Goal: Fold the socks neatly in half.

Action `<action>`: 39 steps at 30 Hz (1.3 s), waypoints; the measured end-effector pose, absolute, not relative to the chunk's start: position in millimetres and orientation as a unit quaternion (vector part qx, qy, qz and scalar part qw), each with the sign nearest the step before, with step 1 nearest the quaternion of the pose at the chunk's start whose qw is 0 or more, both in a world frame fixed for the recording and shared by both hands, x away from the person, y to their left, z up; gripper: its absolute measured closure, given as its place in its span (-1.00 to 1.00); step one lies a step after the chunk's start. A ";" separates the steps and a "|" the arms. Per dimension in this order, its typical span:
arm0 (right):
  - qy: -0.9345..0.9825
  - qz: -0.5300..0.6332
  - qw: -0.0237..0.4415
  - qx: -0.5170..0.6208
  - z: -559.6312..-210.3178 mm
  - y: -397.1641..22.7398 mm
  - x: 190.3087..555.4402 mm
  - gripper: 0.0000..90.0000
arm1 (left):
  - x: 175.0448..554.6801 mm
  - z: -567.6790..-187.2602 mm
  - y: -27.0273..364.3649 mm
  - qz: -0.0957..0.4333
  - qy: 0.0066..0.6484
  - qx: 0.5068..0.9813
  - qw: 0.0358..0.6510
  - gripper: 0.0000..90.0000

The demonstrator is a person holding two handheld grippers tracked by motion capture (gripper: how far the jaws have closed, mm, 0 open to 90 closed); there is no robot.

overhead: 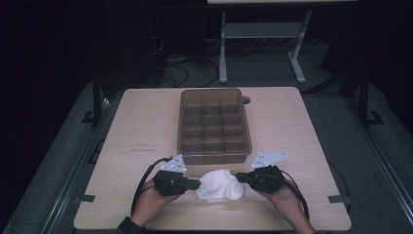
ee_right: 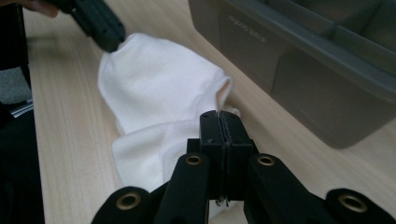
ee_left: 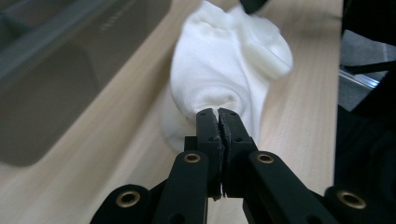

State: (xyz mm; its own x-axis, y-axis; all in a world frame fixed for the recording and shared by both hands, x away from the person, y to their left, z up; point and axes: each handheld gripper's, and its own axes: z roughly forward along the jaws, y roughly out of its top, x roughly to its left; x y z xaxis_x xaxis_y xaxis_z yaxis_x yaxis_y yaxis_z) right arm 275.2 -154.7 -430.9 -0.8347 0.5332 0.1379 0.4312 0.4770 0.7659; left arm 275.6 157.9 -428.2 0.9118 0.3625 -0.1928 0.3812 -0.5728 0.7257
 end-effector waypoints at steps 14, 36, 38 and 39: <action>0.873 0.392 0.044 0.289 -447.5 -156.4 288.7 0.96 | 278.5 -445.2 147.9 -0.011 0.208 0.899 0.385 0.96; 0.866 0.412 0.030 0.282 -450.3 -164.9 268.0 0.99 | 269.9 -438.3 127.5 0.013 0.200 0.899 0.390 1.00; 0.869 0.411 0.029 0.276 -452.7 -162.8 270.6 0.99 | 269.9 -442.0 124.1 0.019 0.197 0.902 0.383 1.00; 0.870 0.408 0.028 0.275 -454.0 -161.5 271.8 0.99 | 270.2 -443.7 122.7 0.023 0.197 0.904 0.378 1.00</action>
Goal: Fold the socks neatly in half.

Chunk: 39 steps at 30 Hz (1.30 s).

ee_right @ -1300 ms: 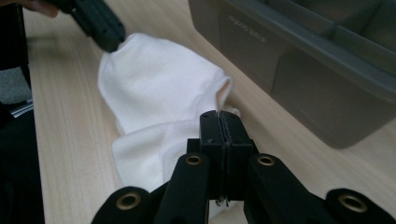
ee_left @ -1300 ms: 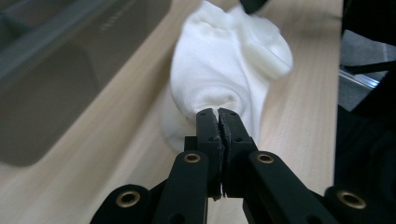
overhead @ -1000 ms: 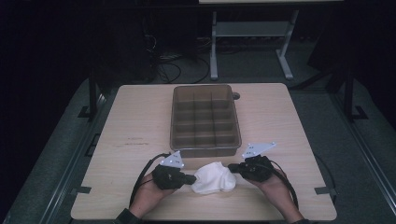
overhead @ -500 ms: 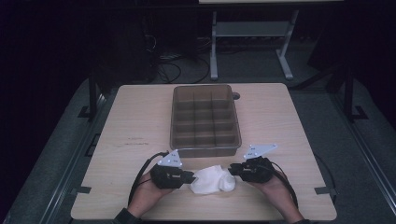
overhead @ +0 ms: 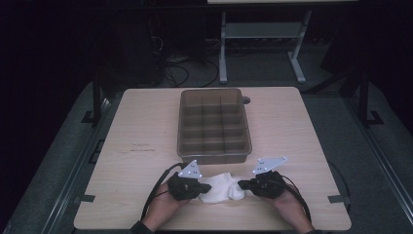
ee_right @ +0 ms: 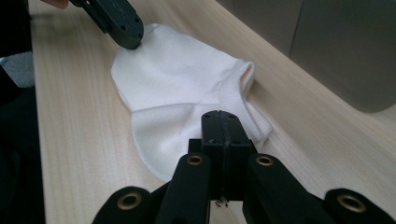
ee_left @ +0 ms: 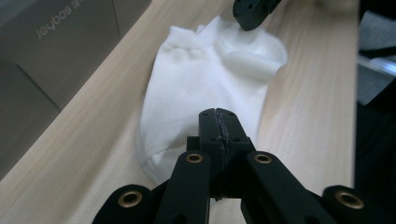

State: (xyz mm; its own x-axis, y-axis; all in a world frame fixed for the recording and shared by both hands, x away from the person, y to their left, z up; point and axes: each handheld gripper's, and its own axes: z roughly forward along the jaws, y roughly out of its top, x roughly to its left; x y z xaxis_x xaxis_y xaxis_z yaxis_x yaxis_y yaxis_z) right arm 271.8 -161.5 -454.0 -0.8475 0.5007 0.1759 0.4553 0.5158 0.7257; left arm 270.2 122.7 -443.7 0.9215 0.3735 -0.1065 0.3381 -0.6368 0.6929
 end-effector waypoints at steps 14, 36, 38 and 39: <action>0.887 0.375 0.034 0.268 -466.5 -153.5 275.1 1.00 | 281.7 -457.9 123.4 0.026 0.210 0.912 0.351 1.00; 0.898 0.382 -0.009 0.220 -467.4 -130.4 253.6 1.00 | 301.1 -458.3 131.2 0.042 0.230 0.908 0.349 1.00; 0.898 0.382 -0.010 0.216 -467.5 -128.3 251.8 1.00 | 302.3 -457.9 130.9 0.042 0.228 0.909 0.346 1.00; 0.899 0.382 -0.012 0.214 -467.3 -127.2 250.8 1.00 | 302.5 -457.9 130.4 0.042 0.229 0.909 0.346 1.00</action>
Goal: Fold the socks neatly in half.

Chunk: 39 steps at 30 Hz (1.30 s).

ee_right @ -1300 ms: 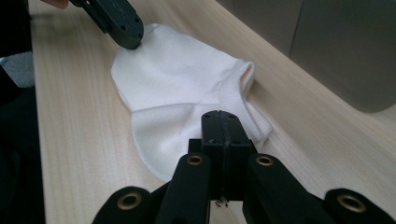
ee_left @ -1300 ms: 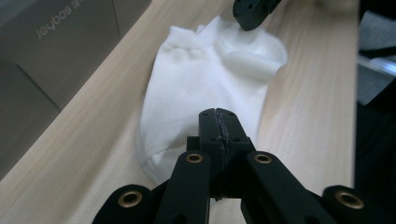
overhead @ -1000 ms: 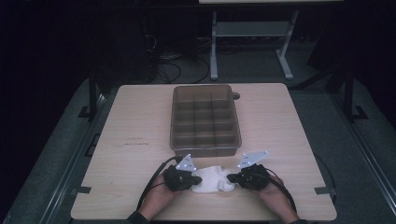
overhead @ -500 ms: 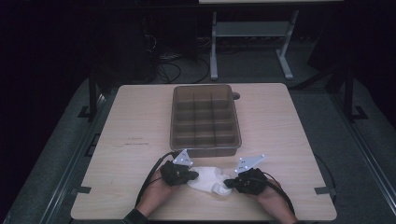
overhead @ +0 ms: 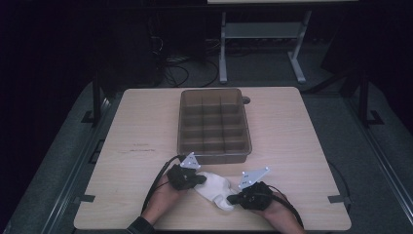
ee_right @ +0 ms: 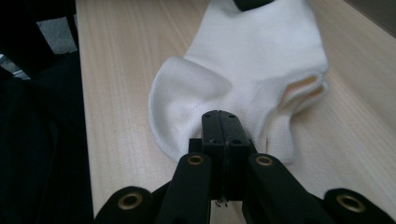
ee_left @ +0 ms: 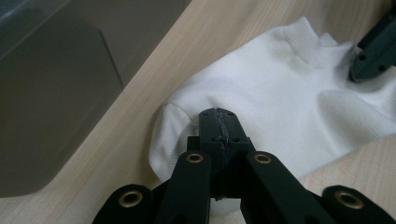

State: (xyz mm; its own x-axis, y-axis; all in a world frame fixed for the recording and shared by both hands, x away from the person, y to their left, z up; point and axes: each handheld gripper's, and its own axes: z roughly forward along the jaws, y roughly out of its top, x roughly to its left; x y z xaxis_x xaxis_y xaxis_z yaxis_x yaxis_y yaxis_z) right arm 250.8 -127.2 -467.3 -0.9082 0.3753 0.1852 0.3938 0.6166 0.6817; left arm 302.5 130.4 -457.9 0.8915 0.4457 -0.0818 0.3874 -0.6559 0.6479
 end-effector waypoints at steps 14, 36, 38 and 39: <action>-0.909 -0.385 0.035 -0.159 -466.4 -107.7 238.3 1.00 | 305.4 -459.6 128.6 0.039 0.223 0.907 0.354 1.00; -0.900 -0.392 0.005 -0.190 -468.7 -82.1 279.6 1.00 | 307.3 -460.0 132.4 0.024 0.222 0.905 0.363 1.00; -0.901 -0.393 0.004 -0.186 -469.5 -82.6 279.4 1.00 | 306.9 -458.3 134.2 0.024 0.221 0.904 0.365 1.00; -0.899 -0.396 0.005 -0.189 -470.1 -82.8 278.4 1.00 | 306.7 -455.8 135.9 0.022 0.225 0.901 0.371 1.00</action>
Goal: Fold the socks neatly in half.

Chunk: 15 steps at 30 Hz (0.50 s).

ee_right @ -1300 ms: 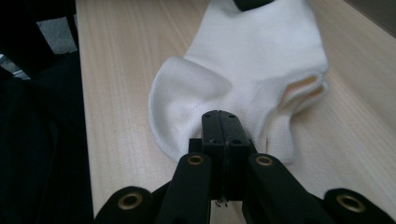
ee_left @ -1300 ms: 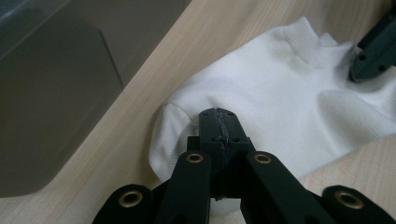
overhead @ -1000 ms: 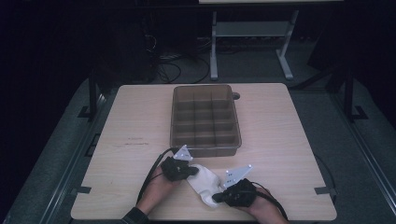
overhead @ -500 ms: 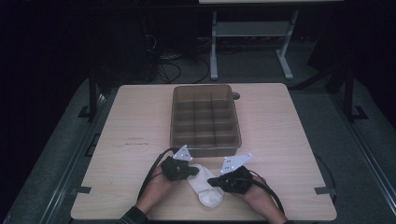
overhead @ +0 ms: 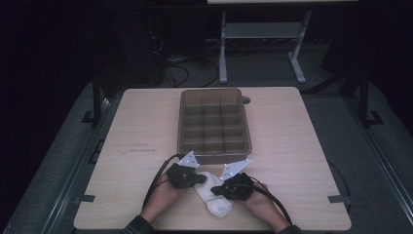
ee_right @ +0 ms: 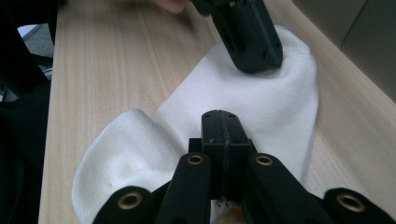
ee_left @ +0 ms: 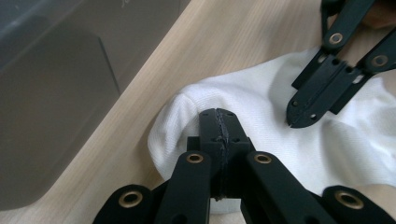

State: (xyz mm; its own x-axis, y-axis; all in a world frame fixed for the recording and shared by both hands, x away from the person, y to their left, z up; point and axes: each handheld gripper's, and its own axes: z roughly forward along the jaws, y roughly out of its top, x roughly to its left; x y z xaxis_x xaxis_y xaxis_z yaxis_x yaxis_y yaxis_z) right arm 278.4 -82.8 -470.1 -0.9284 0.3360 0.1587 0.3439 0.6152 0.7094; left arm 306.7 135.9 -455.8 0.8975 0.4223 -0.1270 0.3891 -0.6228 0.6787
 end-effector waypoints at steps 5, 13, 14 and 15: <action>-0.900 -0.395 0.005 -0.184 -470.3 -83.5 277.3 1.00 | 309.7 -443.1 147.9 0.043 0.244 0.887 0.389 0.83; -0.902 -0.393 0.012 -0.176 -470.3 -86.0 270.9 1.00 | 313.6 -450.5 145.4 0.030 0.262 0.881 0.393 0.46; -0.902 -0.394 0.012 -0.176 -470.4 -86.2 270.9 1.00 | 313.6 -452.5 143.7 0.031 0.264 0.881 0.391 0.43; -0.902 -0.394 0.012 -0.177 -470.5 -86.3 270.7 1.00 | 313.9 -454.6 142.2 0.031 0.264 0.882 0.388 0.43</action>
